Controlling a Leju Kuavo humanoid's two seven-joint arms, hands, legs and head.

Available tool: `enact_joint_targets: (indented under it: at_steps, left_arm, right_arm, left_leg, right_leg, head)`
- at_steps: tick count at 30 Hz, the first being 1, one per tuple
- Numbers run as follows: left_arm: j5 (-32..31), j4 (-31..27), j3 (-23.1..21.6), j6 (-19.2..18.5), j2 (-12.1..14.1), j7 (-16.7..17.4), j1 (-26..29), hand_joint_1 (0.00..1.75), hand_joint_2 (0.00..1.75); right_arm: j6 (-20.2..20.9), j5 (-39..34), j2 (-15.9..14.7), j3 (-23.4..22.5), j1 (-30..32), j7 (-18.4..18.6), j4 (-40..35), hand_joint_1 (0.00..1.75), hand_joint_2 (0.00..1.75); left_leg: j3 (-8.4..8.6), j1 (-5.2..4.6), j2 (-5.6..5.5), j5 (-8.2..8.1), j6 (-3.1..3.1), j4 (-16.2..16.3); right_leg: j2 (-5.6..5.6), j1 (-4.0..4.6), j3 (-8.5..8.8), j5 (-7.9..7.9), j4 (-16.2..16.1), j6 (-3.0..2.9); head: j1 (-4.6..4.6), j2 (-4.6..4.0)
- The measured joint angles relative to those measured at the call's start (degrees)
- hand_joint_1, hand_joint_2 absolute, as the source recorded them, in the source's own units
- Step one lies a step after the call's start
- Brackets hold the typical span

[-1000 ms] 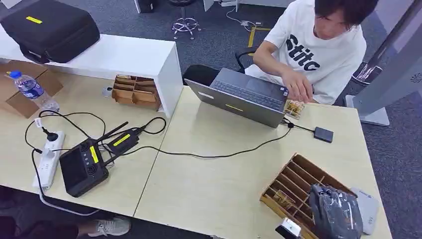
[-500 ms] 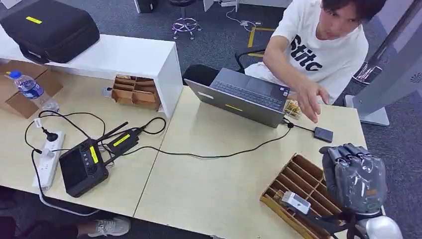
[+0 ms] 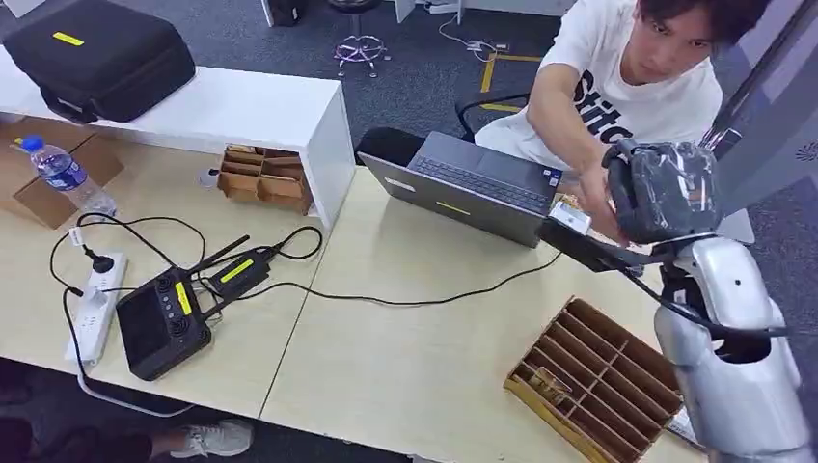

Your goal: Pass the card to the sensor for recognition and then transmit it.

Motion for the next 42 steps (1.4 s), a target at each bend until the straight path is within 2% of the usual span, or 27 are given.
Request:
enact_joint_targets:
  at_steps: [2, 4, 7, 10, 11, 16, 24, 35, 42]
  left_arm:
    - [-0.11, 0.0, -0.17, -0.04, 0.0, 0.0, -0.02, 0.0, 1.75]
    - [-0.67, 0.0, -0.41, -0.46, 0.0, 0.04, -0.06, 0.0, 1.75]
    - [-1.77, 0.0, -1.2, -1.14, 0.02, 0.18, -0.2, 0.0, 1.75]
    - [-2.25, 0.0, -1.66, -1.38, 0.02, 0.22, -0.27, 0.0, 1.75]
    - [-2.36, 0.0, -1.86, -1.44, 0.02, 0.33, -0.29, 0.0, 1.75]
    - [-2.38, 0.0, -2.23, -1.55, 0.02, 0.42, -0.35, 0.0, 1.75]
    - [-2.34, 0.0, -2.49, -1.55, 0.07, 0.5, -0.37, 0.0, 1.75]
    - [-1.71, 0.0, -2.58, -1.25, 0.2, 0.5, -0.29, 0.0, 1.75]
    - [-0.94, 0.0, -2.56, -1.01, 0.35, 0.42, -0.15, 0.0, 1.75]
  right_arm:
    - [0.13, 0.02, 0.37, 0.52, -1.13, 0.35, 1.35, 1.75, 1.75]
    - [1.94, 0.3, 1.09, 1.07, -2.89, 2.03, 3.59, 1.75, 1.75]
    - [3.8, 0.52, 2.93, 1.59, -7.21, 4.15, 10.61, 1.75, 1.75]
    - [3.83, 0.22, 4.85, 1.81, -10.54, 4.87, 17.4, 1.75, 1.75]
    - [3.72, 0.2, 5.44, 1.88, -11.28, 4.9, 19.33, 0.02, 1.75]
    - [2.23, 1.14, 7.17, 2.16, -12.38, 4.79, 24.87, 0.0, 1.75]
    - [1.05, 0.5, 7.47, 1.09, -12.29, 4.39, 27.8, 0.0, 1.75]
    - [-0.13, -4.08, 3.87, -6.58, -10.82, 3.93, 29.89, 0.0, 1.75]
    - [-2.47, -11.43, 0.52, -15.11, -7.66, 1.66, 32.87, 0.0, 1.75]
  left_leg:
    - [-0.06, 0.0, -0.02, -0.01, 0.0, 0.0]
    - [-0.12, 0.0, 0.02, -0.01, 0.0, -0.01]
    - [-0.11, -0.01, 0.04, 0.0, 0.0, -0.01]
    - [-0.1, 0.0, -0.02, 0.02, 0.0, 0.0]
    - [-0.1, 0.0, -0.05, 0.02, 0.0, 0.0]
    - [-0.11, 0.01, -0.07, 0.03, -0.03, 0.0]
    - [-0.11, 0.0, -0.06, 0.03, -0.03, 0.01]
    - [-0.11, -0.02, -0.08, 0.02, -0.03, 0.05]
    - [-0.16, -0.03, -0.22, 0.0, 0.01, 0.05]
  right_leg:
    - [0.0, 0.0, -0.01, -0.01, 0.0, 0.0]
    - [0.04, -0.01, -0.07, 0.0, 0.01, 0.0]
    - [0.05, -0.01, -0.09, 0.01, 0.01, 0.01]
    - [0.0, 0.0, -0.09, 0.02, 0.01, 0.0]
    - [-0.02, 0.0, -0.09, 0.02, 0.01, 0.0]
    - [-0.03, 0.0, -0.09, 0.02, 0.02, -0.01]
    - [-0.02, -0.01, -0.12, 0.01, -0.01, 0.0]
    - [-0.04, -0.02, -0.14, 0.02, -0.03, 0.0]
    - [-0.19, -0.02, -0.11, 0.01, -0.05, 0.01]
  head:
    - [0.0, 0.0]
    - [-0.02, 0.0]
    - [-0.02, 0.0]
    - [0.0, 0.0]
    - [0.0, 0.0]
    - [0.0, 0.0]
    - [0.0, 0.0]
    - [0.02, 0.0]
    - [0.02, 0.0]
